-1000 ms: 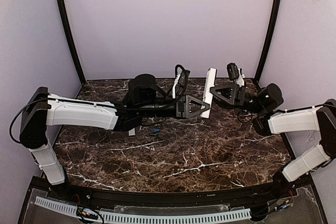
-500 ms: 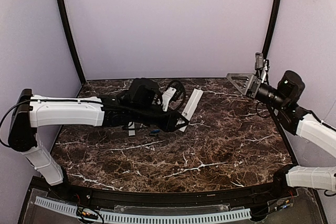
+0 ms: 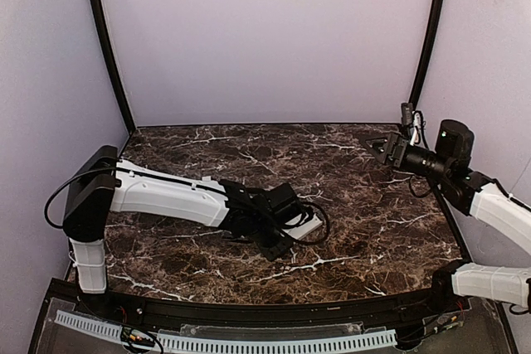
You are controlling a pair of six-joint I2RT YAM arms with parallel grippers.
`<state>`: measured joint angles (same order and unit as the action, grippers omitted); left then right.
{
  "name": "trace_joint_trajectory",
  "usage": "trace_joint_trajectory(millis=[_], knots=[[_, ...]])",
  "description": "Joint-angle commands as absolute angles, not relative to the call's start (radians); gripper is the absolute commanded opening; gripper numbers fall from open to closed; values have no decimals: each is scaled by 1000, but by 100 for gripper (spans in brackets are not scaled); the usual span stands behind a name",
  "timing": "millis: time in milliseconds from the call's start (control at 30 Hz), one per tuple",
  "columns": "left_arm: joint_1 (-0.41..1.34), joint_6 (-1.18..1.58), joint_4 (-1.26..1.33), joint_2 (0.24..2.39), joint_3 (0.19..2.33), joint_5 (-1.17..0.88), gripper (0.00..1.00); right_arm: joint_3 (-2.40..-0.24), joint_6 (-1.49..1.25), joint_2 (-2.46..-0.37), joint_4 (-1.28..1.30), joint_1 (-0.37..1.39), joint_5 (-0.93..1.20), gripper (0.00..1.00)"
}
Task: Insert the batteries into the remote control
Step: Place the remote control at the center of the board.
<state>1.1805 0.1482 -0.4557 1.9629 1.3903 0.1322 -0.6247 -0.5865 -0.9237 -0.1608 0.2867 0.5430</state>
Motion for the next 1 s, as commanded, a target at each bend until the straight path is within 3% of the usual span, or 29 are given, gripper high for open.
trace_joint_trajectory(millis=[0,467,700,967], knots=[[1197,115,-553,2015,1478,227,12,-603,-611,-921,-199,253,582,99],[1213,79,-621,2095,1564,217,23,-597,-654,-1021,-327,204,726,98],[1213,80,-654,2099,1606,132,37,-607,-668,-1079,-372,189,779,99],[1212,111,-703,2142,1668,108,37,-615,-671,-1092,-376,175,796,99]])
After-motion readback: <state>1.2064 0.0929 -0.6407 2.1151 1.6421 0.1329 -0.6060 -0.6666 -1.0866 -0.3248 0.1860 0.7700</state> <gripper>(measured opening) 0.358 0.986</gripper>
